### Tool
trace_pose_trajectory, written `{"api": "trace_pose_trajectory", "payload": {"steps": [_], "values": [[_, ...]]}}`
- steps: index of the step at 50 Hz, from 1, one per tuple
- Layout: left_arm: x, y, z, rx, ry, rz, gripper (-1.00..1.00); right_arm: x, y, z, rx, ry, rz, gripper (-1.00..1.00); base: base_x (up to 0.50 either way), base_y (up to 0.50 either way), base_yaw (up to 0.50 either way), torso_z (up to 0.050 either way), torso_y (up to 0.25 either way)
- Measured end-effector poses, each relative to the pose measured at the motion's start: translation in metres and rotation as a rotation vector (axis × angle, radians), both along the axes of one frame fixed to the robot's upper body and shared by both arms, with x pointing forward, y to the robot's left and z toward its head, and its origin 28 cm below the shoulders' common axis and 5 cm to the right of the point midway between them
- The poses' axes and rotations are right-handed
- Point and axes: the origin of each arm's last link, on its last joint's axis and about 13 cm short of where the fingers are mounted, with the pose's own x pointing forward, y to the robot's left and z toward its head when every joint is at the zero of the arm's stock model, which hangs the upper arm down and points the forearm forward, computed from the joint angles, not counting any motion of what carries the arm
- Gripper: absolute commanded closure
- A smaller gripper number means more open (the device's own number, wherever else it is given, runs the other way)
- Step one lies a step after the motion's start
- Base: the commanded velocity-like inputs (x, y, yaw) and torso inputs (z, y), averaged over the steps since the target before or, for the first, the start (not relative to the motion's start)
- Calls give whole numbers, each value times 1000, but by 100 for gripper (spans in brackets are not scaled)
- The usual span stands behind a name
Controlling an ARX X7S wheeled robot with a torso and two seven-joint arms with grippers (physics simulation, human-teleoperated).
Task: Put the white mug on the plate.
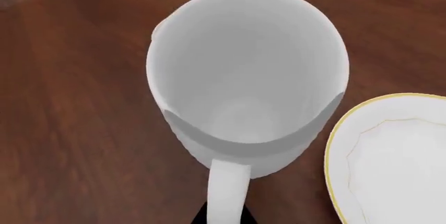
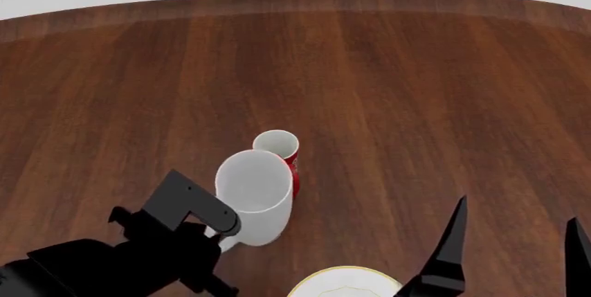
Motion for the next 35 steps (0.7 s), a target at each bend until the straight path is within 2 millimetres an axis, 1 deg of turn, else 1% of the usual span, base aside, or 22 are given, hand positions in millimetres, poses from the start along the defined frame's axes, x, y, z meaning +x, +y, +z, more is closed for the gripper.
{"api": "trace_pose_trajectory", "payload": {"steps": [17,25,35], "values": [[-37,-11,31,-7,-41,-121,100,-5,-1,-1,6,-4,-3,-100,0,0,0,0,1],[-52,-14,39,3,-55,-173,100,-9,-1,-1,8,-6,-6,-100,0,0,0,0,0],[-65,-19,43,12,-59,-227,100,-13,-2,-3,14,-5,-14,-100,0,0,0,0,0]]}}
